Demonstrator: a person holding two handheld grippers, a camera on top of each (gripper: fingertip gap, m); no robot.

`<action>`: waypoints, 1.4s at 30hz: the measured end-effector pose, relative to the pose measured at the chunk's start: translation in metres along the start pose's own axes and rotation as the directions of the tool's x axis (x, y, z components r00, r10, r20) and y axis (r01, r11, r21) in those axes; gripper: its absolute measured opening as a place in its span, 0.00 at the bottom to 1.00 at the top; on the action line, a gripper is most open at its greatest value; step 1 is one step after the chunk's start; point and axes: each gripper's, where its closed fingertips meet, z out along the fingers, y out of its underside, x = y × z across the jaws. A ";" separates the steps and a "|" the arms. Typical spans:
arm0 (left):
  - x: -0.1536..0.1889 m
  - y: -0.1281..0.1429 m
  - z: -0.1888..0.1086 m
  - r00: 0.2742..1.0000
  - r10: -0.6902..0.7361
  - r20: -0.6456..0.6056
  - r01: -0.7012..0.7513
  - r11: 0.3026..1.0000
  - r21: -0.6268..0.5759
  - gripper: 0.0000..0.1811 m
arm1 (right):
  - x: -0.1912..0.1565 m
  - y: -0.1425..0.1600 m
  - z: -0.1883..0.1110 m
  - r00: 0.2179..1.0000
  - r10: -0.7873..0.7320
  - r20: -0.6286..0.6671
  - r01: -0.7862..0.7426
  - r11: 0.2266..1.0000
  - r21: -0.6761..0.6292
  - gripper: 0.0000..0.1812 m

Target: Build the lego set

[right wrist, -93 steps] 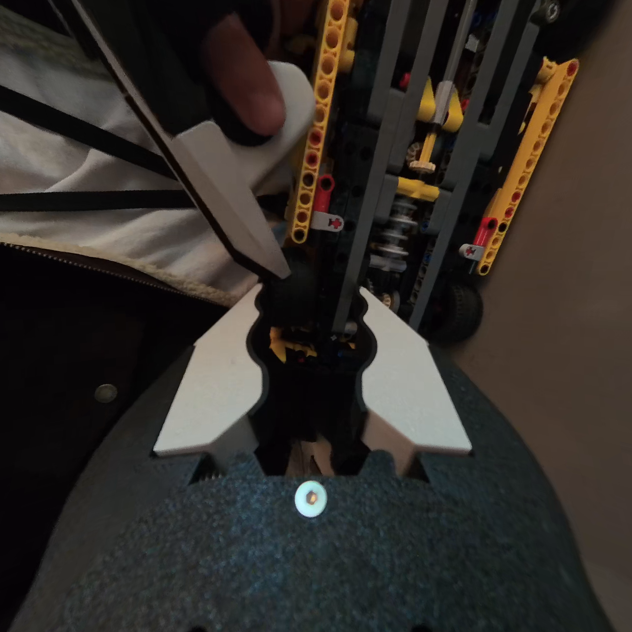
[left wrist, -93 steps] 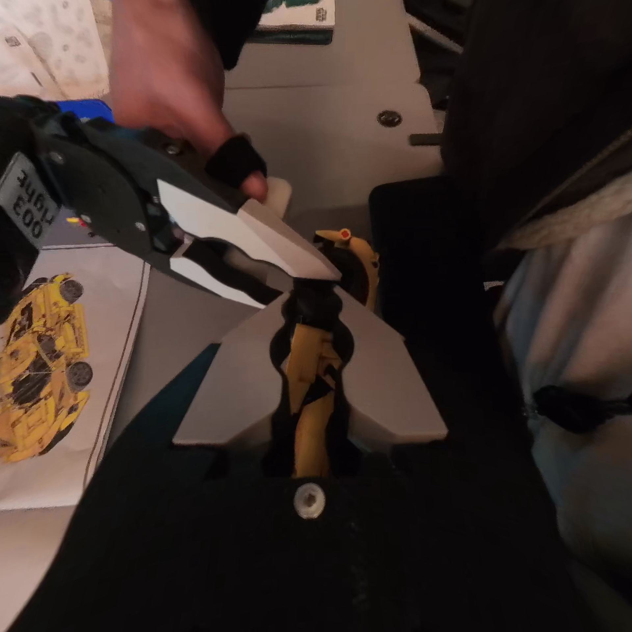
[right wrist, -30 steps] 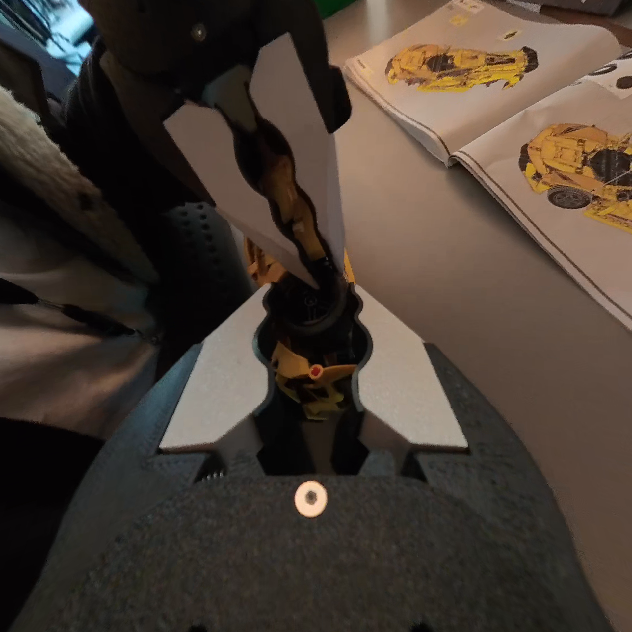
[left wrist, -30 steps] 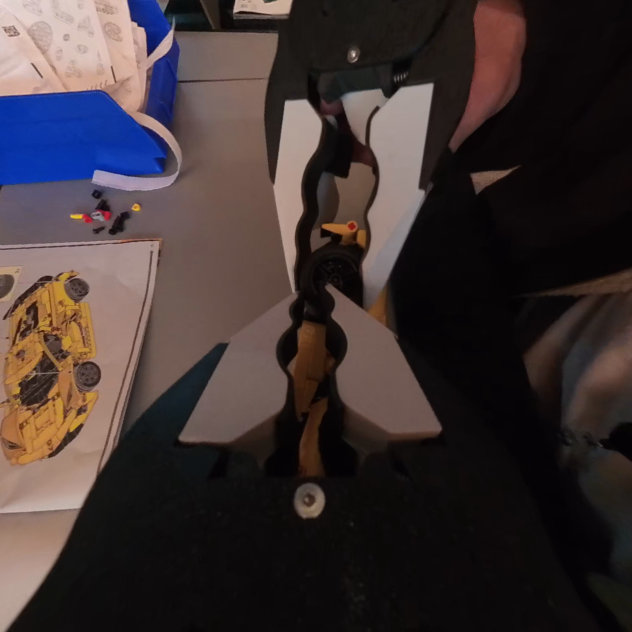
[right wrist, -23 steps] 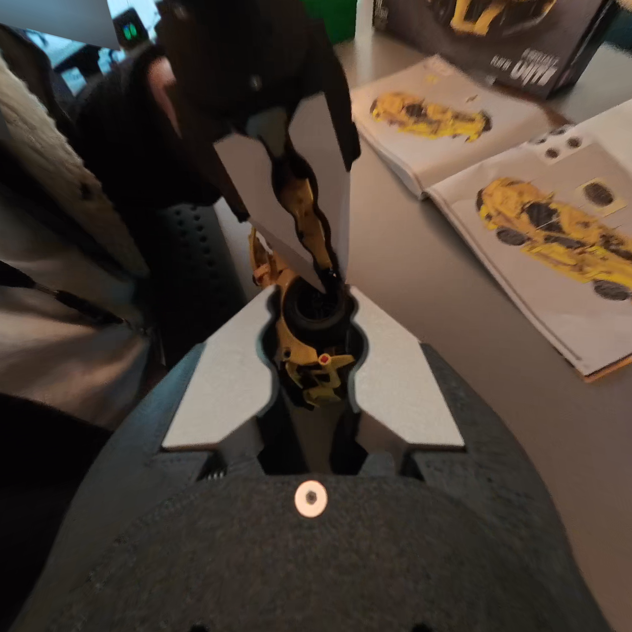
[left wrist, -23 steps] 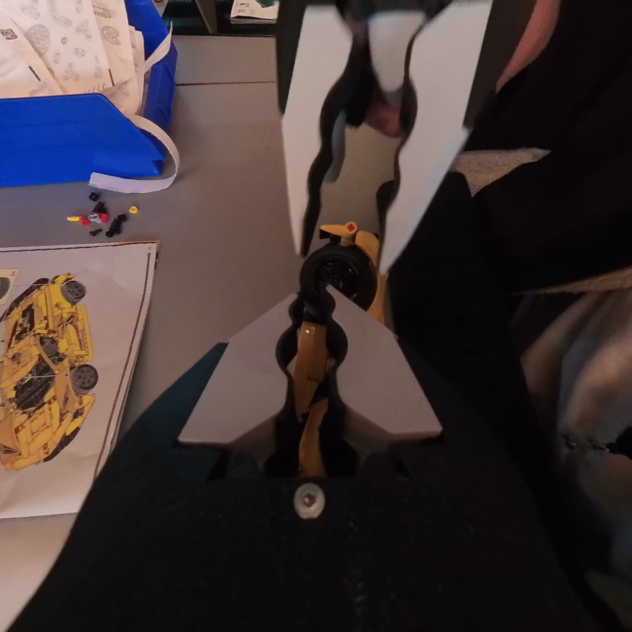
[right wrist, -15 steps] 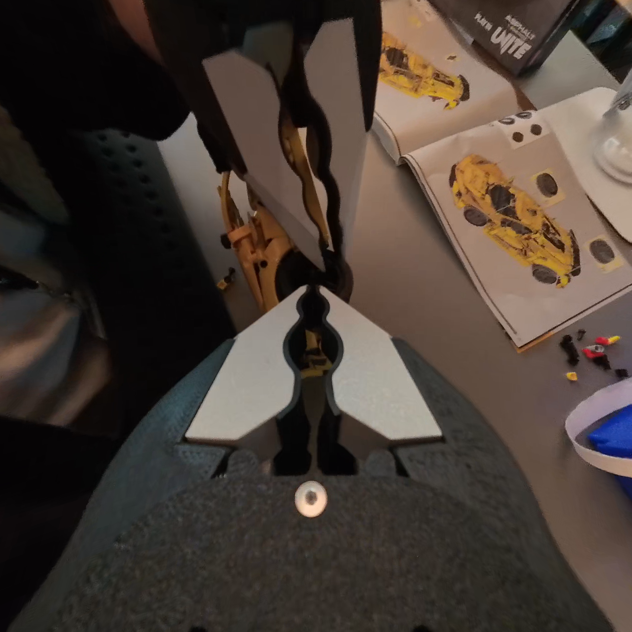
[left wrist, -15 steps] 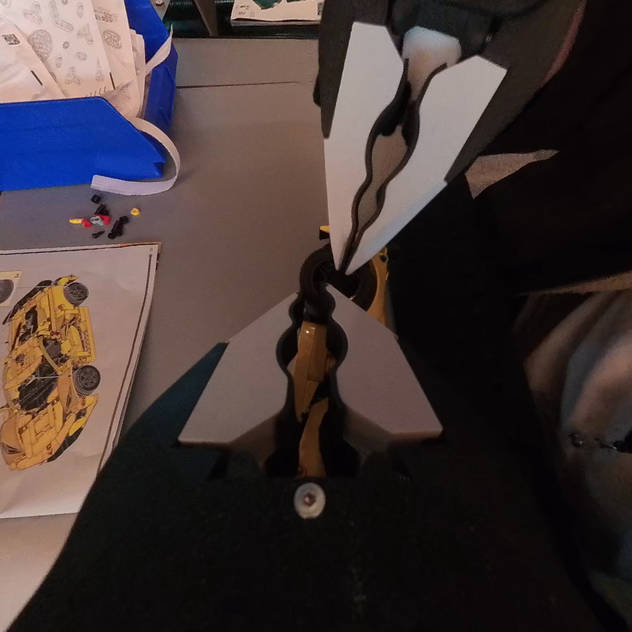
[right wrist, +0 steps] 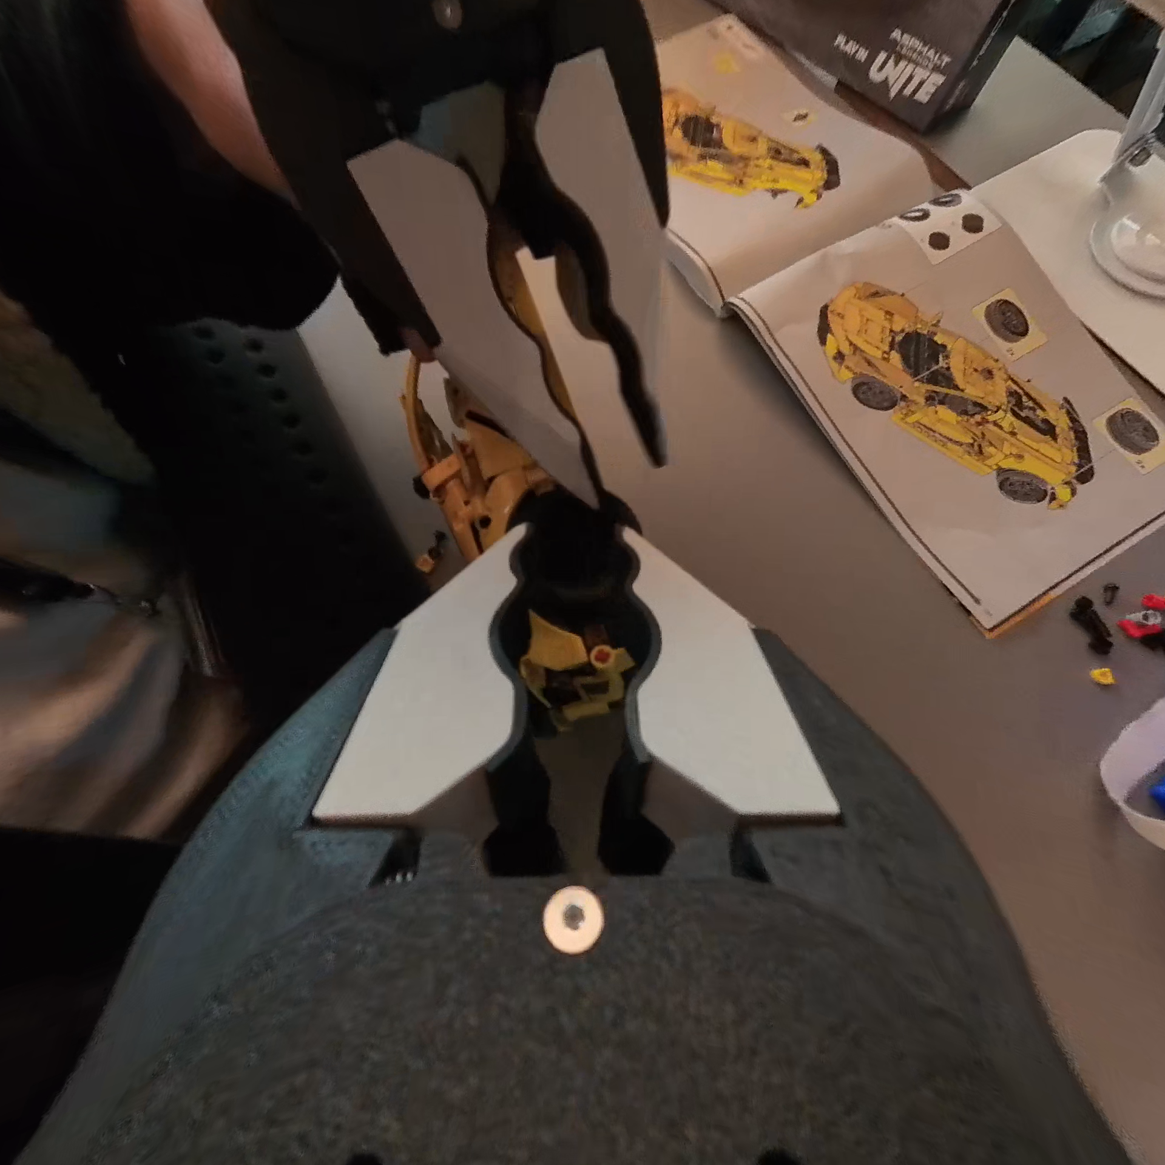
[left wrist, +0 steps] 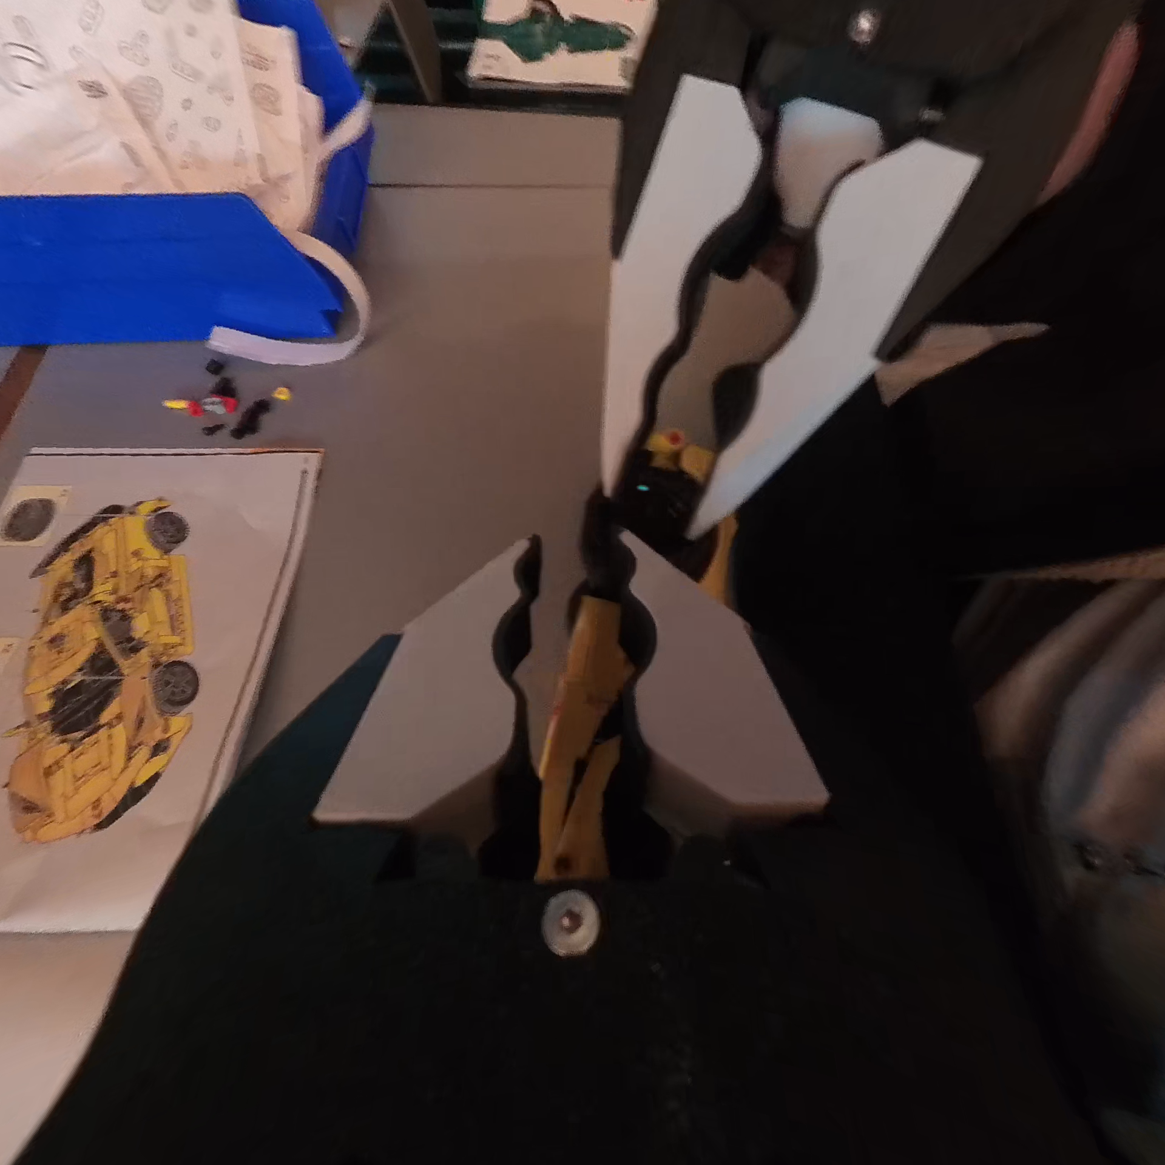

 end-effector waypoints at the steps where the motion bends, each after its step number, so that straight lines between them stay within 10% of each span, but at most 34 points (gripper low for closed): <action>1: -0.004 -0.002 -0.003 0.999 0.000 0.035 -0.001 1.000 0.020 0.15 | -0.003 -0.002 0.000 1.000 0.017 0.008 -0.017 1.000 0.025 0.13; 6: -0.004 -0.020 -0.032 0.995 0.011 0.104 -0.028 0.986 0.164 0.17 | -0.018 -0.014 -0.007 0.996 0.080 -0.030 -0.071 0.972 0.225 0.18; 10: -0.007 -0.010 -0.116 0.981 -0.106 0.163 0.058 0.959 0.277 0.18 | -0.030 -0.018 -0.020 0.988 0.090 -0.123 -0.044 0.942 0.333 0.17; 16: -0.025 0.144 -0.260 0.829 -0.192 0.525 0.119 0.978 0.170 0.17 | -0.055 -0.024 -0.017 0.982 0.095 -0.165 -0.013 0.899 0.439 0.11; 19: -0.010 0.223 -0.254 0.814 -0.278 0.510 0.297 0.954 0.047 0.25 | -0.070 -0.029 0.001 0.990 0.095 -0.105 -0.041 0.902 0.430 0.11; 25: -0.012 0.275 -0.214 0.813 -0.302 0.498 0.392 0.916 -0.084 0.31 | -0.094 -0.043 0.026 0.997 -0.021 -0.081 0.049 0.930 0.365 0.10; 35: -0.001 0.267 -0.179 0.888 -0.294 0.354 0.373 0.910 -0.180 0.25 | -0.092 -0.056 0.034 0.999 0.024 -0.021 -0.015 0.935 0.355 0.08; 42: 0.009 0.088 -0.182 0.956 -0.110 0.271 0.079 0.989 0.123 0.25 | -0.086 -0.092 0.045 0.999 -0.031 0.028 0.022 0.955 0.294 0.17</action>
